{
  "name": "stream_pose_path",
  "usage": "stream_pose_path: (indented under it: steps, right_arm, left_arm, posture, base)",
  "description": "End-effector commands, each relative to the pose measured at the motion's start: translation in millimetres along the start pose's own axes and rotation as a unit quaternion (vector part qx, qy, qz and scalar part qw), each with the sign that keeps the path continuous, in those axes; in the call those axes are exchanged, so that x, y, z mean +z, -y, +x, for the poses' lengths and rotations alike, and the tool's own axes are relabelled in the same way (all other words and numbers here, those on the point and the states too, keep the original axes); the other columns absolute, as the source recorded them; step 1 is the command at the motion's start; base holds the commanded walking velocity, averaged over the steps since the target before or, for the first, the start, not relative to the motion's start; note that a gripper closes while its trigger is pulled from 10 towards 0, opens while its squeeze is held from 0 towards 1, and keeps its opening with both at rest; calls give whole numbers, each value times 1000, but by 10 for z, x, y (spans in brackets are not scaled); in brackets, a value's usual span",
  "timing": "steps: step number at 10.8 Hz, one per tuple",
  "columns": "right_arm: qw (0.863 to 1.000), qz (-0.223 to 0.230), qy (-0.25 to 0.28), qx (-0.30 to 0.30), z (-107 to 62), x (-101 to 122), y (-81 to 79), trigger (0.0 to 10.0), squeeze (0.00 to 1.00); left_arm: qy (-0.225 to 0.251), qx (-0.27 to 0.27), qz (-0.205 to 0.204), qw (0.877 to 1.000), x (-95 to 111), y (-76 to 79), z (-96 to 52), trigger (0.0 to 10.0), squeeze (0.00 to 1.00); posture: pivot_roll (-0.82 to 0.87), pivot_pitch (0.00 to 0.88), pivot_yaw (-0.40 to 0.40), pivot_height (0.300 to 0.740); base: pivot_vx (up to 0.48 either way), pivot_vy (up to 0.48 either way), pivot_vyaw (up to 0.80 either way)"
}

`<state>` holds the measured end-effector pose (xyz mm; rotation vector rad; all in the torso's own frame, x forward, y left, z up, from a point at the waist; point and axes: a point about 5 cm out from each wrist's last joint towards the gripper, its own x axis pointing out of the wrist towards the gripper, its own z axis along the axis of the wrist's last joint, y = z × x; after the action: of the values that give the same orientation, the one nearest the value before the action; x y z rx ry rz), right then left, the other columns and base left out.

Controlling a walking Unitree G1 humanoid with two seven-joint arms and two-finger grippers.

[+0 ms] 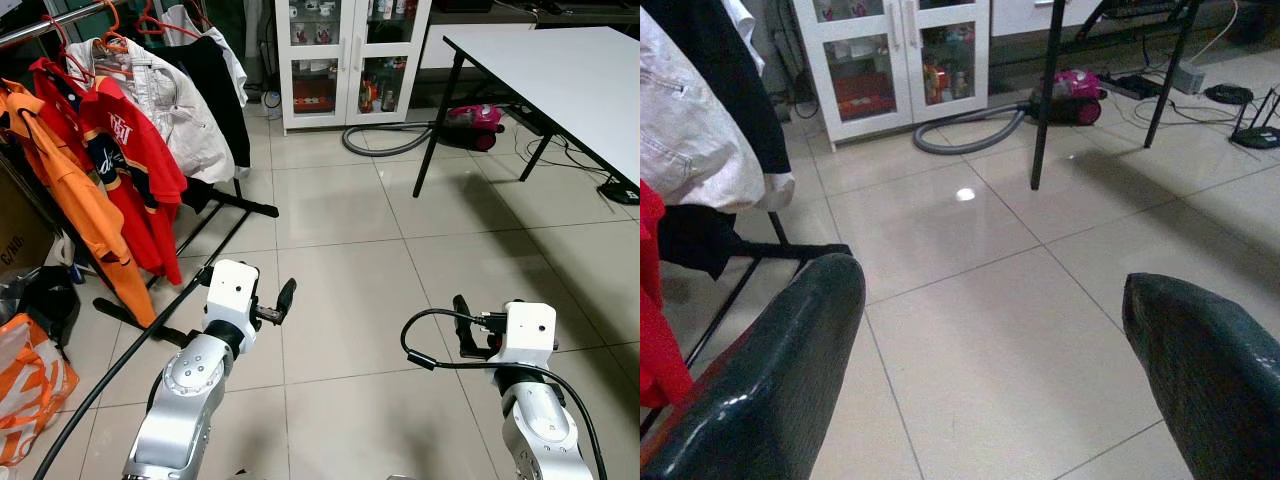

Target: Hang hanger

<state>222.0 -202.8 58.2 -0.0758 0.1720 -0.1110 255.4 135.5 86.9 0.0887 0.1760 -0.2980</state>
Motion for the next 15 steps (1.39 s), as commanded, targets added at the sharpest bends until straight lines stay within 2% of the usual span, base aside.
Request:
stream_pose_path:
  steps: [1,6,7,8,9,12,15]
  right_arm:
    - [1000,-4,2,0,9,21,7,10000,0]
    - [1000,-4,2,0,9,21,7,10000,0]
    - [1000,-6,1,3,14,24,0,10000,0]
    - [1000,31,-5,-5,123,10,-53,10000,0]
    - [998,66,14,-4,137,31,-86,10000,0]
    - [999,53,4,-13,147,19,-74,10000,0]
    - [999,50,2,16,160,14,-121,10000,0]
  left_arm:
    - [4,0,4,1000,30,-8,6,10000,0]
    - [4,0,4,1000,30,-8,6,10000,0]
    - [4,-2,5,1000,41,0,7,10000,0]
    - [21,17,15,1000,114,-8,144,10000,0]
    - [28,26,19,999,143,-6,201,10000,0]
    - [28,27,19,999,138,-4,200,10000,0]
    - [27,30,9,999,123,-6,224,10000,0]
  posture:
    - [-36,0,20,740]
    - [-36,0,20,740]
    - [0,0,0,740]
    - [-36,0,25,740]
    - [-35,0,26,740]
    - [-34,0,27,740]
    - [-36,0,27,740]
  base:
    - [0,0,0]
    - [0,0,0]
    - [0,0,0]
    - [0,0,0]
    - [0,0,0]
    - [0,0,0]
    - [0,0,0]
